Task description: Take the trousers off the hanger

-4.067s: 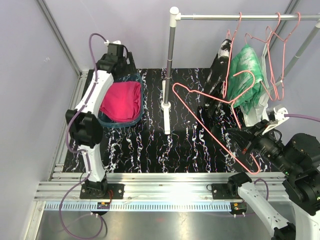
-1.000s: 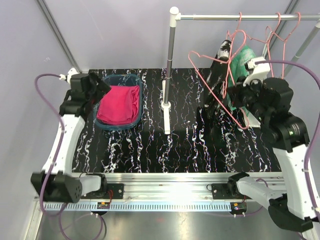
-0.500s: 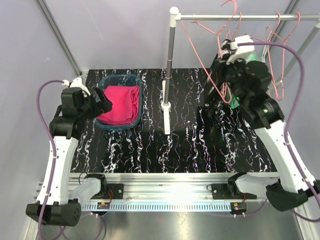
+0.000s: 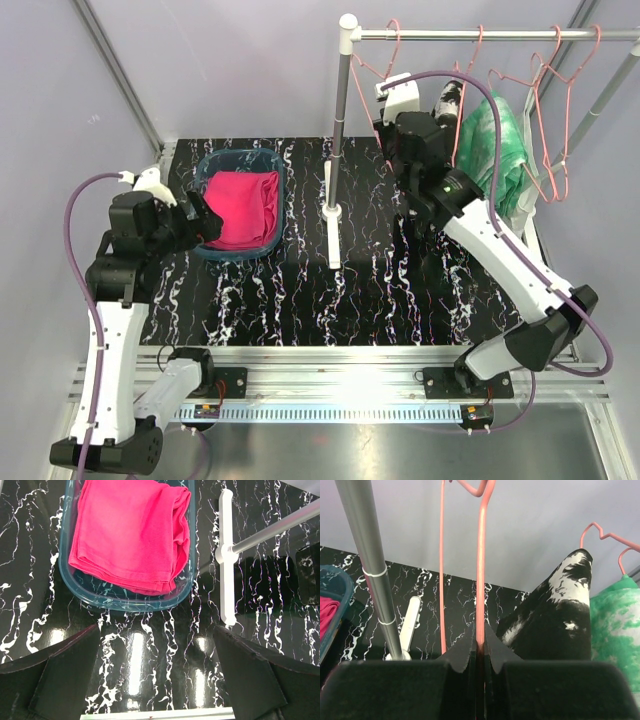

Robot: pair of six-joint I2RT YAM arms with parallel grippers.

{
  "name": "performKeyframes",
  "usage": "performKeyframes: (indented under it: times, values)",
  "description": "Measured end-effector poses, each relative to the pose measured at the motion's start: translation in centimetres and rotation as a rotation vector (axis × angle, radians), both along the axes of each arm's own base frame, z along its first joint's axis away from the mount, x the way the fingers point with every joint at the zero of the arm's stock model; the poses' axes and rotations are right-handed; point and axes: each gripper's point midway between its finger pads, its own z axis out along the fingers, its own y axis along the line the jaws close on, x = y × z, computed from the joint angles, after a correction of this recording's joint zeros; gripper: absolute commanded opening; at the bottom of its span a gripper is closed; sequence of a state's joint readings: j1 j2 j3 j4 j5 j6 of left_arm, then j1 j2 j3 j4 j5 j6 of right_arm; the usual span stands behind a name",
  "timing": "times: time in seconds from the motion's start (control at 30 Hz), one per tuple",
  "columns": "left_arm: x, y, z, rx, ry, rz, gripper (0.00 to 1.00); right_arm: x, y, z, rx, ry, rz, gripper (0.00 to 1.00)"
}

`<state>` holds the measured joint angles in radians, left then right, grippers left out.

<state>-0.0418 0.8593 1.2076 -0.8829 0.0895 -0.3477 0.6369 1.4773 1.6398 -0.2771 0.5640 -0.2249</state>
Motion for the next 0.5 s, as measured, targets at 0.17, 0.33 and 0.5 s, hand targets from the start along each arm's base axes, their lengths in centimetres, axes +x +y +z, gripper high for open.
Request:
performKeyframes:
  times: [0.17, 0.33, 0.5]
  values:
    - [-0.2, -0.1, 0.0, -0.004, -0.001, -0.007, 0.99, 0.4, 0.4, -1.0, 0.01, 0.019, -0.034, 0.0]
    - [-0.3, -0.2, -0.1, -0.006, 0.003, -0.011, 0.99, 0.3, 0.7, -0.9, 0.068, 0.026, -0.029, 0.31]
    - [-0.3, -0.2, -0.1, -0.006, 0.003, -0.011, 0.99, -1.5, 0.5, -0.1, 0.135, 0.045, 0.009, 0.59]
